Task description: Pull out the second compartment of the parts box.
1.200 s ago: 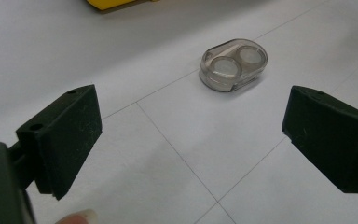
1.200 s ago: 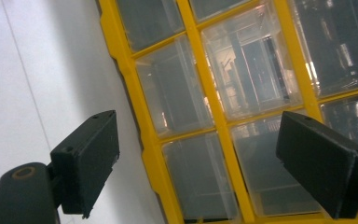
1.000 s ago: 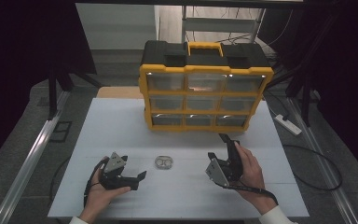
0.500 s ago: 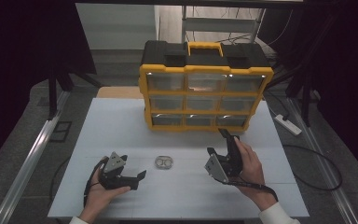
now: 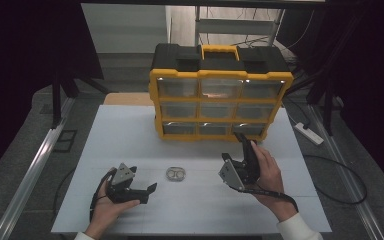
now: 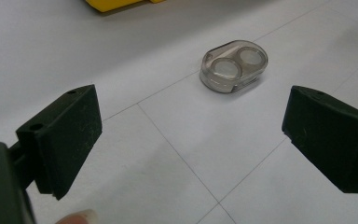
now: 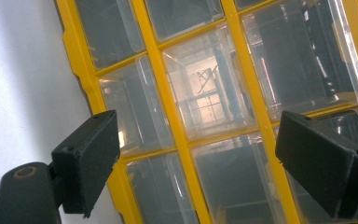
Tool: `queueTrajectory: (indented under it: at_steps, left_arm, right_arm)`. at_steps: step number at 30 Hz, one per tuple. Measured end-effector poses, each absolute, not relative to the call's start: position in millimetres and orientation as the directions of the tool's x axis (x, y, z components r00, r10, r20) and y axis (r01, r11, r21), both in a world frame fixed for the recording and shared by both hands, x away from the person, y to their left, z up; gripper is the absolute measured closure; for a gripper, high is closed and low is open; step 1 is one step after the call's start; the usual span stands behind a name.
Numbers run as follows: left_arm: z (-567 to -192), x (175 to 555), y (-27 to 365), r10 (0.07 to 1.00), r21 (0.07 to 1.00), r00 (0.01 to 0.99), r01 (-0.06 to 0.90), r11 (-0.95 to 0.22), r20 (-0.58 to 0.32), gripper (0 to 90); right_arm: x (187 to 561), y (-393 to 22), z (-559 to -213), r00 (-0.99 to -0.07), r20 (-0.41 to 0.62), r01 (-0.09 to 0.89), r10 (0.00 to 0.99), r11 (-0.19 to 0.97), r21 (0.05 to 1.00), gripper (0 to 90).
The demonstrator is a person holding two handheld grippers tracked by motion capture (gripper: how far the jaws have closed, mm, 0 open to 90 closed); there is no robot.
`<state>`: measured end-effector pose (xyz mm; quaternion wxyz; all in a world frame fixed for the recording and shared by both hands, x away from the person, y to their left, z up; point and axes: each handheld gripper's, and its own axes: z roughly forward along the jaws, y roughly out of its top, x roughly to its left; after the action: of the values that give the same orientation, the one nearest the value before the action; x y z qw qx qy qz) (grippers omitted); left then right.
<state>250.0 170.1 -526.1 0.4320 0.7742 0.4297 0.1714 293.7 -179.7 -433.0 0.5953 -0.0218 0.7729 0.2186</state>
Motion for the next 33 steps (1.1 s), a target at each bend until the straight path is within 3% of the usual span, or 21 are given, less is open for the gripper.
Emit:
queueTrajectory:
  at_steps: [33]
  left_arm:
    - [-526.1,249.9,170.7,0.816,0.819,0.568,0.516,-0.251,-0.107,5.5]
  right_arm:
    - [305.3,-179.3,-407.9,-0.231,-0.937,-0.294,0.263,0.899,0.325,14.1]
